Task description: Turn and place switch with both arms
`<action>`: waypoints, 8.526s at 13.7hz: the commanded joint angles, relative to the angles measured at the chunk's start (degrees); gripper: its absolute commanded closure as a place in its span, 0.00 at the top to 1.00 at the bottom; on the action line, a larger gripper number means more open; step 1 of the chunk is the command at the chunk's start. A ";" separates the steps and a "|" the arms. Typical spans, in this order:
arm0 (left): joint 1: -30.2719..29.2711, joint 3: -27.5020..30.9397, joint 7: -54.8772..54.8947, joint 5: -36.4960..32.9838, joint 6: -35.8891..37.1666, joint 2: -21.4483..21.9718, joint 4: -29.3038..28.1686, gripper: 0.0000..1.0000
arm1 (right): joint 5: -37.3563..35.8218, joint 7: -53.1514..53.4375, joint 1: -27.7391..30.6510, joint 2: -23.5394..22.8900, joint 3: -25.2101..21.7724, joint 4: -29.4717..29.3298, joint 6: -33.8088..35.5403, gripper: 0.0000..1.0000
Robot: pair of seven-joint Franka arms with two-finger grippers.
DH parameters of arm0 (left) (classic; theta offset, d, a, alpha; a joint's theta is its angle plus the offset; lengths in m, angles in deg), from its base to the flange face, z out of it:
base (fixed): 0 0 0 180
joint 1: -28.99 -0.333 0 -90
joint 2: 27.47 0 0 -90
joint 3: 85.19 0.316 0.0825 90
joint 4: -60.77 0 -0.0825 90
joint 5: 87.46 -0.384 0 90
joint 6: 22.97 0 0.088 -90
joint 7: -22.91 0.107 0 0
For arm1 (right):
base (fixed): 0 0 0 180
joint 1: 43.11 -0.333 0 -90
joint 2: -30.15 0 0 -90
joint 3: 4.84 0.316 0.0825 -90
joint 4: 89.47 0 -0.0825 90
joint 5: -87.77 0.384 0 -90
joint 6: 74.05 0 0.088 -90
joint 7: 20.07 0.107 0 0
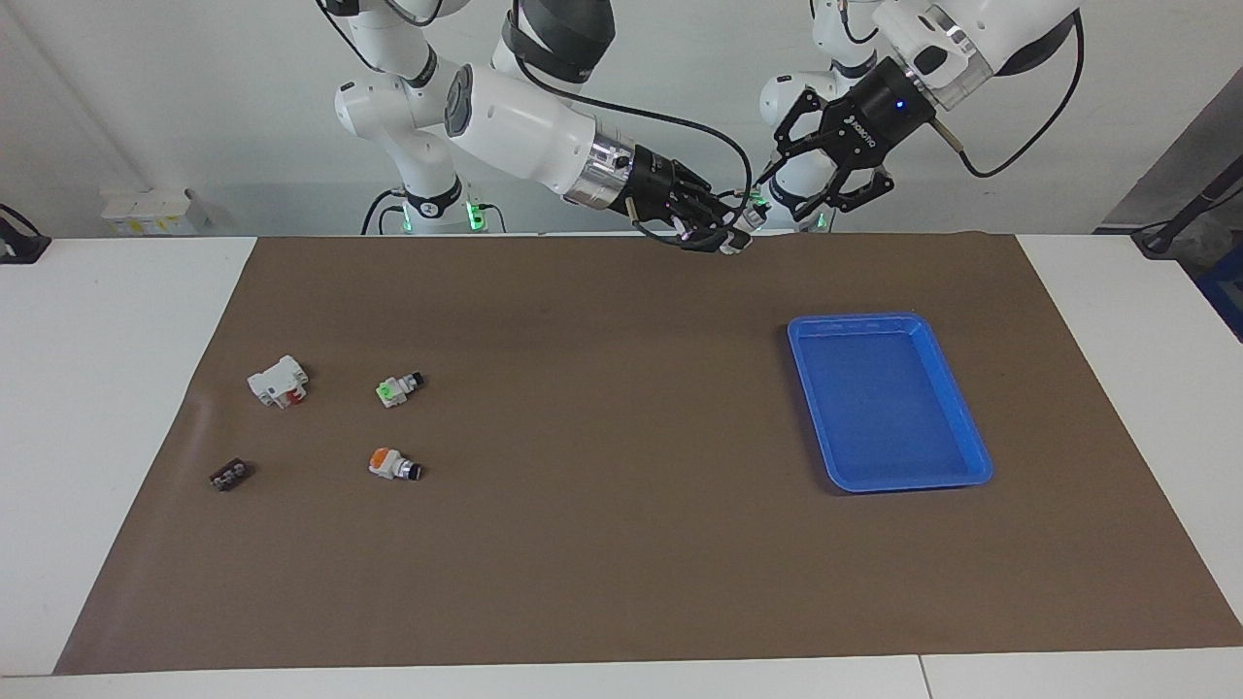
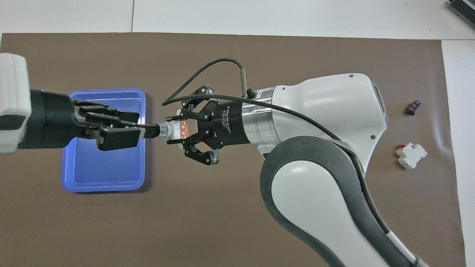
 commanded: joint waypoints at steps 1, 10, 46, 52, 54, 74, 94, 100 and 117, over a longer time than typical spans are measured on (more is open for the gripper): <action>0.60 0.30 -0.19 0.72 -2.30 1.86 -3.28 0.59 | -1.74 1.86 0.27 0.25 0.20 -0.46 0.32 0.00; 0.60 0.30 -0.63 0.72 -1.07 1.95 -3.28 0.14 | -2.27 1.86 0.27 0.33 0.28 -0.46 0.41 0.00; 1.92 -3.29 -92.87 3.36 -2.38 4.67 -2.49 0.00 | -2.36 1.86 0.27 0.33 0.28 -0.46 0.50 0.00; 1.83 -3.30 -113.91 3.01 -6.43 4.59 -2.93 0.00 | -2.36 1.86 0.27 0.33 0.28 -0.46 0.50 0.00; 1.31 -3.30 -117.77 3.01 -6.43 4.59 -3.02 0.00 | -2.36 1.86 0.19 0.33 0.28 -0.46 0.50 0.00; -1.86 -2.60 -120.26 2.48 -5.81 5.29 -7.39 0.00 | -9.21 1.24 2.90 3.85 -0.33 -0.20 5.68 1.00; -10.12 -2.68 -56.11 -30.03 -24.34 -0.59 -34.92 0.00 | -53.21 -49.54 22.25 8.42 -0.33 2.62 18.41 1.00; -10.30 -2.68 -44.77 -30.04 -23.74 -1.04 -34.66 0.64 | -60.45 -70.36 24.53 10.79 -1.47 2.62 24.30 1.00; -10.48 -2.60 -16.98 -36.95 2.07 -7.18 5.22 1.00 | -59.57 -84.80 15.57 11.76 -15.71 -3.17 39.14 1.00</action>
